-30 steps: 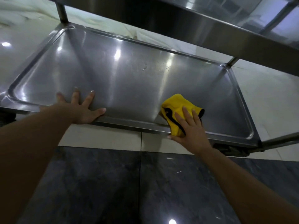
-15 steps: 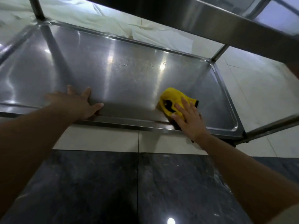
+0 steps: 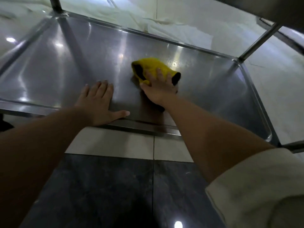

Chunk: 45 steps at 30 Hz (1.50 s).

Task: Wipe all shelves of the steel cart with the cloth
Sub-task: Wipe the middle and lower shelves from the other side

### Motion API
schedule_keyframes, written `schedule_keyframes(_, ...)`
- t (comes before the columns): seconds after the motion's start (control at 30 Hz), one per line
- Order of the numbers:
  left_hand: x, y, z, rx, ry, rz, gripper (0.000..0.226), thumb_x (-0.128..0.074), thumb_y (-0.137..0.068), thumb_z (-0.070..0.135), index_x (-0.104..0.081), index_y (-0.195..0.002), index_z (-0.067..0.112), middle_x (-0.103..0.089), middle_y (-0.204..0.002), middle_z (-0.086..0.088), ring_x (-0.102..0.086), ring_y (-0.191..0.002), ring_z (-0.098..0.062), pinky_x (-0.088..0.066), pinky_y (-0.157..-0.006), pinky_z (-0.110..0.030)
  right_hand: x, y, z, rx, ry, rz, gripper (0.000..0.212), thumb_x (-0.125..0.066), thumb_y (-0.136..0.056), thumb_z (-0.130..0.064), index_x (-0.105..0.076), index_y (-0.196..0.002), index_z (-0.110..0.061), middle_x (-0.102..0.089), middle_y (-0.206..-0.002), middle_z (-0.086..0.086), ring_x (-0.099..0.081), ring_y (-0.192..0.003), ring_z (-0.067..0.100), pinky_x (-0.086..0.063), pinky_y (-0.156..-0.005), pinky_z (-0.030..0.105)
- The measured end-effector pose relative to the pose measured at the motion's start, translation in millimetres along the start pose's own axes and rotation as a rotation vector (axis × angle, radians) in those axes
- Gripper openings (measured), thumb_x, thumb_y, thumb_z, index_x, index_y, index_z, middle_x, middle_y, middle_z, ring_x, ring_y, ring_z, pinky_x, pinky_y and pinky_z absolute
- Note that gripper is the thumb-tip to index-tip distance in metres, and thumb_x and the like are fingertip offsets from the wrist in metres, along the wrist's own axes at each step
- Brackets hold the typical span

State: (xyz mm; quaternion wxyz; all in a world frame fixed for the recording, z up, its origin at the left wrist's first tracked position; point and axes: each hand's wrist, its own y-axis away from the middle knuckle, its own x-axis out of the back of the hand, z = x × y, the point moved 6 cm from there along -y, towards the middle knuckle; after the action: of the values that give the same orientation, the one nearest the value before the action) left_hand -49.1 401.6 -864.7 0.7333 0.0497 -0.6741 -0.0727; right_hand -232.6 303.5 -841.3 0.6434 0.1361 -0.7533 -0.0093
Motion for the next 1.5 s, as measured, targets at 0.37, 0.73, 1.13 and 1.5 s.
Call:
schedule_keyframes(0.37,9,-5,2,-0.046,-0.060,-0.059,0.120,0.000,-0.052,0.101,0.010,-0.149,0.031,-0.001,-0.159,-0.007,-0.003,-0.146,-0.030,-0.007,-0.117,-0.045,26,21,151,-0.127,0.013,0.153,0.056,-0.041,-0.095,-0.055,-0.026,-0.147,-0.043,-0.012,-0.161,-0.003,-0.013,-0.146,0.031,-0.015,-0.117,0.051)
schedule_keyframes(0.73,30,-17,72,-0.190,-0.068,-0.064,0.121,-0.014,-0.055,0.093,-0.021,-0.144,0.012,-0.033,-0.146,-0.015,-0.036,-0.130,-0.034,-0.040,-0.102,-0.050,26,136,256,-0.516,0.003,0.233,0.054,-0.037,-0.096,-0.051,-0.030,-0.148,-0.036,-0.013,-0.161,0.003,-0.011,-0.144,0.037,-0.018,-0.111,0.062)
schedule_keyframes(1.13,-3,-41,137,-0.084,-0.079,-0.126,0.126,-0.016,-0.042,0.103,0.009,-0.146,0.036,0.006,-0.160,-0.002,-0.003,-0.144,-0.039,-0.019,-0.106,-0.070,47,45,238,-0.006,0.034,0.071,0.054,-0.043,-0.096,-0.038,-0.027,-0.147,-0.041,-0.006,-0.162,-0.006,-0.007,-0.148,0.026,-0.016,-0.115,0.053)
schedule_keyframes(1.5,11,-30,147,-0.087,-0.084,-0.118,0.119,-0.019,-0.051,0.100,0.000,-0.147,0.033,-0.003,-0.159,-0.007,-0.009,-0.143,-0.041,-0.023,-0.104,-0.070,45,151,316,-0.382,-0.037,0.273,0.053,-0.046,-0.092,-0.019,-0.041,-0.144,-0.024,-0.030,-0.156,0.007,-0.035,-0.136,0.036,-0.037,-0.105,0.051)
